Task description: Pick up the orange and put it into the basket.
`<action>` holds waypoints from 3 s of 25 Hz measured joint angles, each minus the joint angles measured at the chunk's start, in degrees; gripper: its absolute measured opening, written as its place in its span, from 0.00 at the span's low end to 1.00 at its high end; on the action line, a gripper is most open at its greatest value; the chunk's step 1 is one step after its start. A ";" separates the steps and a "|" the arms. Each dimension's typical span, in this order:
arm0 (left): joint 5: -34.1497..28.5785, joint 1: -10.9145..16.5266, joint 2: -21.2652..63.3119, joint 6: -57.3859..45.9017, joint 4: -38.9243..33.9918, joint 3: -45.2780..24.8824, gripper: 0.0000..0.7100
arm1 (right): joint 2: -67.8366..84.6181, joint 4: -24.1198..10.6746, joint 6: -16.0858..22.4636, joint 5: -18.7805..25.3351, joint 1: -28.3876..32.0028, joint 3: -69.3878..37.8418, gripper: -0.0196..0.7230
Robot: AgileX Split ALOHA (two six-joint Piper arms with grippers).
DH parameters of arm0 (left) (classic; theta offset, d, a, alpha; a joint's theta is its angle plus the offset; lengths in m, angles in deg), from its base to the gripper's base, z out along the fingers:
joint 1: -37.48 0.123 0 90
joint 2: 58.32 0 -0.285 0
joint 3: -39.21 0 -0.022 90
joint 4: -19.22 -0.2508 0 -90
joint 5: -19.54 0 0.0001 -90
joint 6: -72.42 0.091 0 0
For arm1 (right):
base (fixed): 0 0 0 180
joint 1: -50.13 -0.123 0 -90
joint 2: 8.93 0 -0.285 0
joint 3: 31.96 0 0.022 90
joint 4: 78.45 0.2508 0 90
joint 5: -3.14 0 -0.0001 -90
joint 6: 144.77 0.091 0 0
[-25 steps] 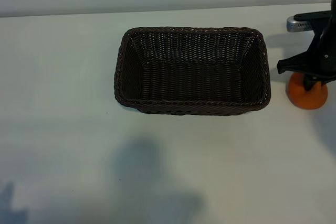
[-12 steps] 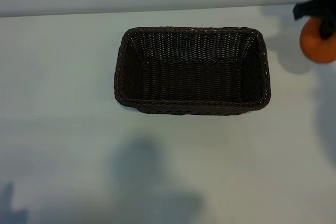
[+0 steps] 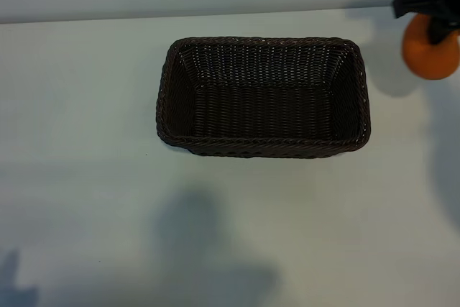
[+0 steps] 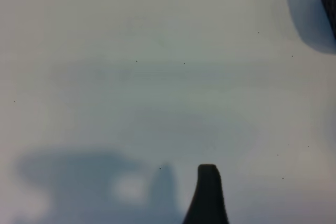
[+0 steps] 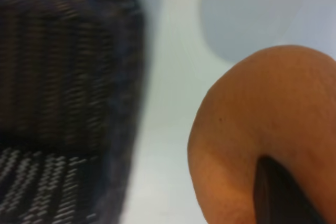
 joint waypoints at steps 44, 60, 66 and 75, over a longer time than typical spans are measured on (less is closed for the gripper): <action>0.00 0.00 0.00 -0.06 0.00 0.00 0.84 | -21.63 3.25 -0.57 -0.63 -18.28 12.00 0.19; 0.00 0.00 0.00 0.01 0.00 0.00 0.84 | -21.56 5.92 -0.46 0.02 -18.28 12.07 0.79; 0.00 0.00 0.00 0.01 0.00 0.00 0.84 | -20.49 4.83 -0.46 2.40 -17.96 14.98 0.79; 0.00 0.00 0.00 0.01 0.00 0.00 0.84 | -20.30 2.96 -0.21 6.64 -12.94 28.65 0.79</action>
